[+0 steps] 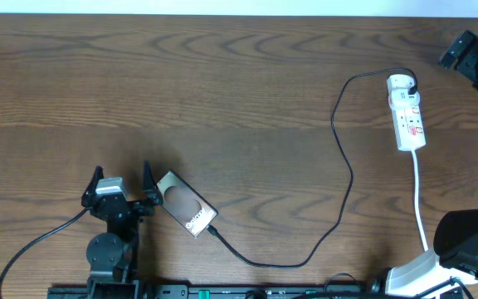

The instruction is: Plug charger to phone and switch on socket

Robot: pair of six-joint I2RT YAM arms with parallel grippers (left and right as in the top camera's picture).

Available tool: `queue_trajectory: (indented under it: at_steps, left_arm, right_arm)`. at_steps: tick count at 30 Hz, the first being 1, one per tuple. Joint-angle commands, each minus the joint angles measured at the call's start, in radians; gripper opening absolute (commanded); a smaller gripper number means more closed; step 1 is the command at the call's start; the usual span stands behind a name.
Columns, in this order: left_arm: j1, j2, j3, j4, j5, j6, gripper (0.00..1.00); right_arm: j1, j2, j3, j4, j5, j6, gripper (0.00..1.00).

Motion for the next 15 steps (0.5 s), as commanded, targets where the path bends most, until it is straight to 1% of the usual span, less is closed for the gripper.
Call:
queue_trajectory:
  at_steps: [1, 4, 15]
  left_arm:
    - [0.021, -0.050, -0.002, -0.084, 0.058, 0.023, 0.92]
    - [0.031, -0.050, -0.002, -0.157, 0.068, 0.023, 0.92]
    - [0.038, -0.047, -0.002, -0.155, 0.067, 0.023, 0.92]
  right_arm:
    - [0.000, 0.003, -0.003, -0.002, 0.007, 0.006, 0.99]
    - [0.000, 0.003, -0.003, -0.002, 0.007, 0.007, 0.99]
    - [0.000, 0.003, -0.003, -0.002, 0.007, 0.006, 0.99]
